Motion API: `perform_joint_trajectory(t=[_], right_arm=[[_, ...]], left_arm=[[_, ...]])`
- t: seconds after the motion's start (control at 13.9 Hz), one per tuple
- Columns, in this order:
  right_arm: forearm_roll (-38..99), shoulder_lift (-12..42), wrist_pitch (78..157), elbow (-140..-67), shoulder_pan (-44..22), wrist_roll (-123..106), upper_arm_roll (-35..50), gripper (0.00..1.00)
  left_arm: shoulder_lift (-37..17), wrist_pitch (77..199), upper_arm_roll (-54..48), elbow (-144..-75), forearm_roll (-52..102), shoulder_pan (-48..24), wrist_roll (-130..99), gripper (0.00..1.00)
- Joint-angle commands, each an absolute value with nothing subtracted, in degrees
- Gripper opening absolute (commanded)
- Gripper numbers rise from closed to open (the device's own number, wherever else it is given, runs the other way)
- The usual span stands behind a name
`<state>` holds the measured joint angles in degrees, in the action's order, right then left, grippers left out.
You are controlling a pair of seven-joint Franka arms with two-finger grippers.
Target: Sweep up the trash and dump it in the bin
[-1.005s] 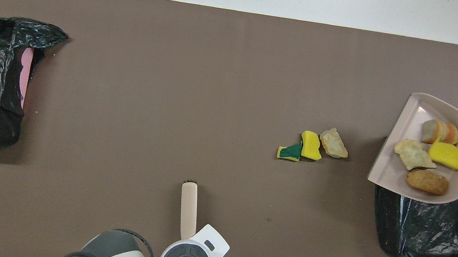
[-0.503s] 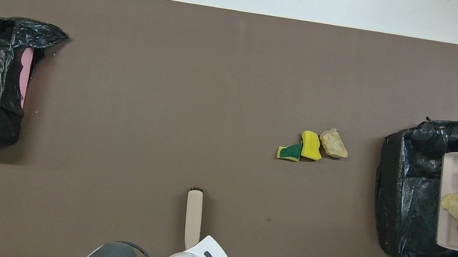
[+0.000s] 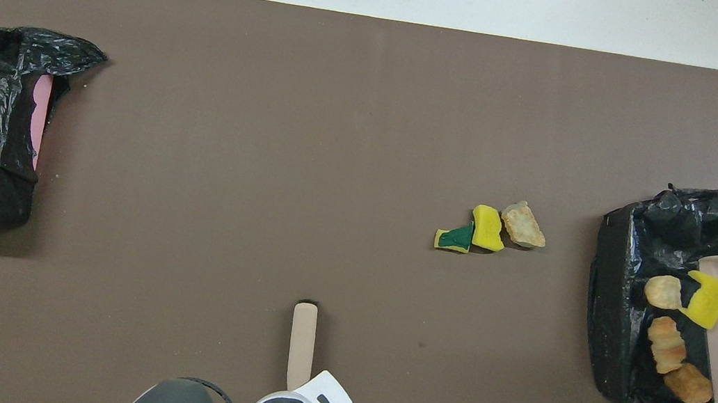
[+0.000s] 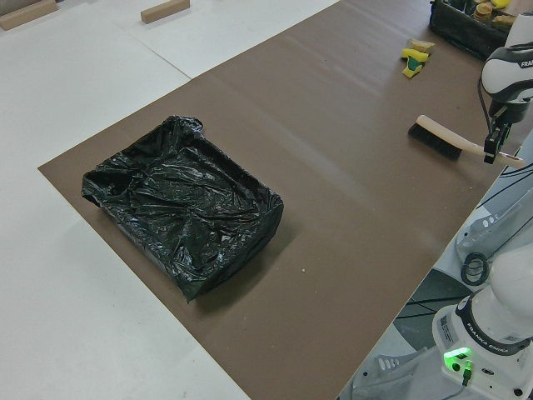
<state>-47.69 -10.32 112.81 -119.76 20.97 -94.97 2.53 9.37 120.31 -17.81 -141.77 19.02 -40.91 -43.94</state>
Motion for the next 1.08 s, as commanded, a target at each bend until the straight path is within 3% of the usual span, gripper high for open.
perform_joint_trajectory(t=[0.0, 0.07, 0.14, 0.36, 0.65, 0.86, 1.01], right_arm=[[-52.9, -15.5, 113.8, -124.7, 20.9, -96.7, 2.5, 0.0], [-53.6, -15.7, 113.3, -124.5, 20.8, -96.8, 2.9, 0.0], [-53.8, -16.3, 113.2, -124.3, 20.7, -96.9, 3.3, 0.0], [-53.9, -17.9, 110.3, -121.0, 20.4, -97.0, 5.6, 0.0], [-45.5, -18.5, 98.1, -112.7, 20.4, -96.7, 10.8, 0.0], [-40.6, -20.0, 92.1, -111.5, 20.4, -89.9, 15.0, 0.0], [-29.5, -20.8, 88.6, -111.6, 20.4, -77.4, 15.8, 0.0]], left_arm=[[11.5, 118.5, -17.1, -142.8, 20.2, -41.1, -42.6, 0.62], [11.2, 118.3, -16.8, -142.4, 20.1, -41.0, -42.6, 0.74], [10.6, 118.3, -16.8, -141.6, 20.0, -40.4, -42.6, 1.0], [10.3, 117.9, -16.8, -136.9, 19.0, -33.9, -39.0, 1.0], [7.1, 115.5, -16.8, -127.2, 8.6, -25.3, -32.0, 1.0], [5.0, 113.7, -16.8, -119.9, 5.4, -17.5, -23.3, 1.0], [4.5, 111.0, -16.7, -114.5, 5.2, -12.7, -17.7, 1.0]])
